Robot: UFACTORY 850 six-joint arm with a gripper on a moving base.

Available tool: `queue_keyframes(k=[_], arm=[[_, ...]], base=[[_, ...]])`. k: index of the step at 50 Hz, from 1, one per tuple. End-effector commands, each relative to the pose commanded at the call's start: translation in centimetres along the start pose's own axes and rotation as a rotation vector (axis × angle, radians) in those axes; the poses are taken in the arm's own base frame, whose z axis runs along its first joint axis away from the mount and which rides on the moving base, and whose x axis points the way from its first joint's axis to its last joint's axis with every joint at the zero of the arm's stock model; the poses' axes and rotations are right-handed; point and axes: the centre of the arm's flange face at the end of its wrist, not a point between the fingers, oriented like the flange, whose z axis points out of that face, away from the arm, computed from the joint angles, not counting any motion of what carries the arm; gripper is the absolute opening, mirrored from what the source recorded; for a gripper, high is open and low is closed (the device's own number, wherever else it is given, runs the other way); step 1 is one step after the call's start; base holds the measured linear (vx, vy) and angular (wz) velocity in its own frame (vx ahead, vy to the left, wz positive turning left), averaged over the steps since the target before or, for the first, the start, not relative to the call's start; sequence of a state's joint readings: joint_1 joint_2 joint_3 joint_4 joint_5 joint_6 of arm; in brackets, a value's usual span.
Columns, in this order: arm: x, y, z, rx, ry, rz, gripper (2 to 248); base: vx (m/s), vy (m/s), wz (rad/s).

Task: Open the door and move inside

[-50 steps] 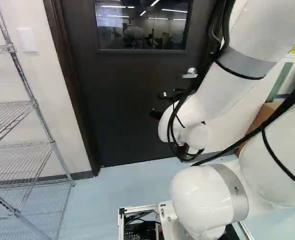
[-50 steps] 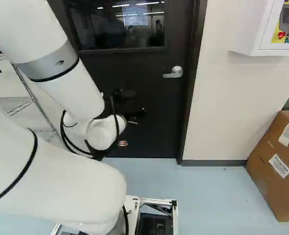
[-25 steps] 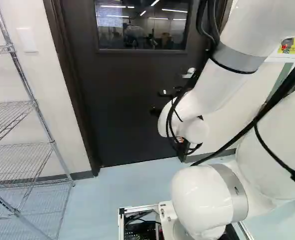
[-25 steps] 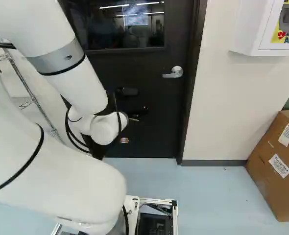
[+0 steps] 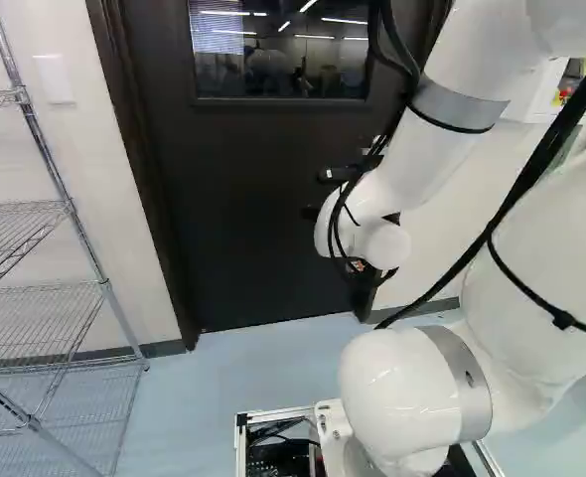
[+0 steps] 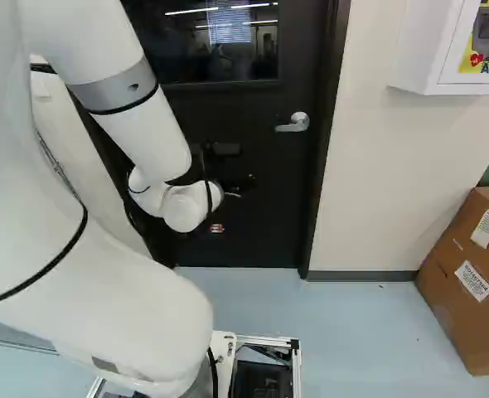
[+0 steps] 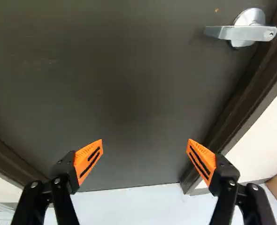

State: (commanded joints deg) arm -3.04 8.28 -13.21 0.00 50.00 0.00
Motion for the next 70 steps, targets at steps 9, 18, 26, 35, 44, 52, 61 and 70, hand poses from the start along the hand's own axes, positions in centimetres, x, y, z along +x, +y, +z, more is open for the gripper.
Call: queue_keyframes(k=[9, 18, 26, 35, 44, 52, 61, 70], arm=[[1.2, 0.5, 0.7, -0.014, 0.023, 0.005, 247], [2.3, 1.0, 1.1, -0.028, 0.046, 0.009, 247], [3.2, 1.5, 1.3, -0.041, 0.066, 0.012, 247], [4.2, 2.1, 1.4, -0.056, 0.09, 0.016, 247], [5.1, 2.6, 1.5, -0.07, 0.112, 0.019, 247], [6.1, 3.0, 1.8, -0.081, 0.132, 0.021, 247], [7.2, 3.4, 2.1, -0.089, 0.153, 0.022, 247], [8.3, 3.7, 2.5, -0.096, 0.175, 0.023, 247]], base=[[0.0, 0.0, 0.0], [0.0, 0.0, 0.0], [0.0, 0.0, 0.0], [0.0, 0.0, 0.0], [0.0, 0.0, 0.0], [0.0, 0.0, 0.0], [0.0, 0.0, 0.0], [0.0, 0.0, 0.0]])
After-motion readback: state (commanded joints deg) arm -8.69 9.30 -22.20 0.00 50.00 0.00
